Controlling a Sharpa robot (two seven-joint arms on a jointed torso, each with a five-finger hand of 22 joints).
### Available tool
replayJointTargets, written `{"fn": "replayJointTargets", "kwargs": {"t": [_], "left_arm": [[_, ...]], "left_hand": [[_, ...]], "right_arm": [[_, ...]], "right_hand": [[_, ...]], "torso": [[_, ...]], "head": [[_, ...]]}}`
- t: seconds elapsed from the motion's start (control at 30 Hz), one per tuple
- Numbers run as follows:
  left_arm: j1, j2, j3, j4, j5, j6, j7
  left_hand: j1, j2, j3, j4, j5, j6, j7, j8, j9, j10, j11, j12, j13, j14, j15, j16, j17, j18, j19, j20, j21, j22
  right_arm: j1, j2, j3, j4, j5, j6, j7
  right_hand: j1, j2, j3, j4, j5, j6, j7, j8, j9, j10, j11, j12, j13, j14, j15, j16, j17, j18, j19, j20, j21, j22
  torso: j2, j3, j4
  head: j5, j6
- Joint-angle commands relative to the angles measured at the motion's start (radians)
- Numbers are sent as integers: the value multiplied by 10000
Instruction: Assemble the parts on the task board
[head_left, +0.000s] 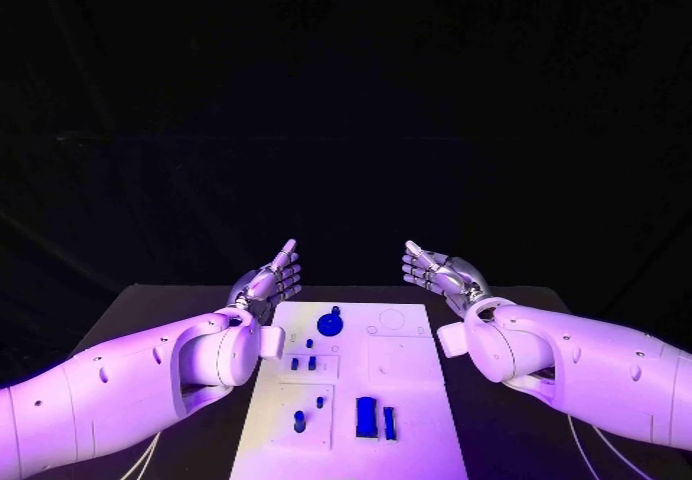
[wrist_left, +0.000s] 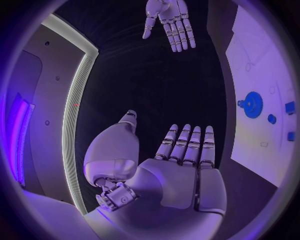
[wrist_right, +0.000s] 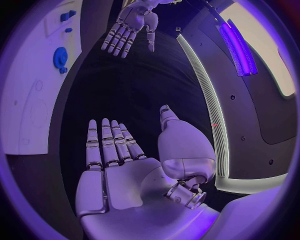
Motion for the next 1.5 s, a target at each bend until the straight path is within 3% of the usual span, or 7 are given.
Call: {"fn": "replayJointTargets", "kwargs": {"t": [0.03, 0.1, 0.2, 0.27, 0.3, 0.37, 1.5], "left_arm": [[-124, -74, 71, 504, -554, -1651, 1004], [-212, -147, 120, 815, -665, -2068, 1207], [-281, -205, 159, 1062, -753, -2399, 1368], [-307, -227, 174, 1154, -786, -2522, 1428], [-314, -232, 178, 1177, -794, -2553, 1443], [-316, -234, 179, 1185, -797, -2564, 1448], [-316, -234, 179, 1185, -797, -2564, 1448]], "left_hand": [[-2422, 112, 31, -413, -423, -1464, -305, -106, -52, -1478, -923, -94, -50, -1272, -338, -72, -47, -389, -1145, -491, -91, -493], [-2946, 112, 31, -497, -515, -1781, -305, -106, -52, -1798, -923, -94, -50, -1540, -1053, -72, -47, -389, -1394, -597, -91, -599], [-3420, 112, 31, -568, -599, -2068, -305, -106, -52, -2087, -923, -94, -50, -1783, -1053, -72, -47, -389, -1617, -691, -91, -695], [-3738, 112, 31, -1295, -1324, -2255, -305, -106, -52, -2280, -923, -94, -50, -1954, -1053, -72, -47, -389, -1773, -752, -91, -756], [-3887, 112, 31, -1295, -1324, -2349, -305, -106, -52, -2370, -923, -94, -50, -2037, -1053, -72, -47, -389, -1843, -785, -91, -790], [-4188, 112, 31, -1295, -1324, -2527, -305, -106, -52, -2557, -923, -94, -50, -2199, -1053, -72, -47, -389, -1976, -1530, -91, -1537], [-6866, 112, 31, -1295, -1324, -4589, -305, -106, -52, -4629, -923, -94, -50, -3990, -1053, -72, -47, -389, -3599, -1530, -91, -1537]], "right_arm": [[-201, -124, 143, 532, 834, -1662, 1023], [-344, -199, 271, 890, 1041, -2096, 1244], [-461, -260, 375, 1182, 1210, -2449, 1422], [-506, -283, 416, 1296, 1276, -2588, 1493], [-519, -290, 427, 1328, 1294, -2626, 1512], [-525, -294, 433, 1344, 1304, -2646, 1522], [-525, -294, 433, 1344, 1304, -2646, 1522]], "right_hand": [[-2554, -32, 55, -922, -390, -1577, -346, -71, -706, -1694, -661, -133, -220, -1740, -376, -140, -451, -417, -1311, -436, -87, -1026], [-3122, -32, 55, -922, -479, -1930, -1091, -71, -706, -2071, -661, -133, -220, -2127, -376, -140, -451, -477, -1607, -536, -87, -1255], [-3628, -32, 55, -922, -1239, -2235, -1091, -71, -706, -2414, -661, -133, -220, -2474, -376, -140, -451, -478, -1862, -626, -87, -1458], [-3964, -32, 55, -922, -1239, -2441, -1091, -71, -706, -2637, -661, -133, -220, -2704, -376, -140, -451, -1226, -2037, -682, -87, -1595], [-4123, -32, 55, -922, -1239, -2542, -1091, -71, -706, -2739, -661, -133, -220, -2811, -376, -140, -451, -1226, -2118, -1383, -87, -1658], [-4441, -32, 55, -922, -1239, -2739, -1091, -71, -706, -2952, -661, -133, -220, -3027, -376, -140, -451, -1226, -2272, -1383, -87, -1786], [-7296, -32, 55, -922, -1239, -4968, -1091, -71, -706, -5348, -661, -133, -220, -5483, -376, -140, -451, -1226, -4138, -1383, -87, -3236]], "torso": [[-34, 57, 93], [-34, 57, 93], [-34, 57, 93], [-34, 57, 93], [-34, 57, 93], [-34, 57, 93], [-34, 57, 93]], "head": [[-8, 36], [-8, 36], [-8, 36], [-8, 36], [-8, 36], [-8, 36], [-8, 36]]}}
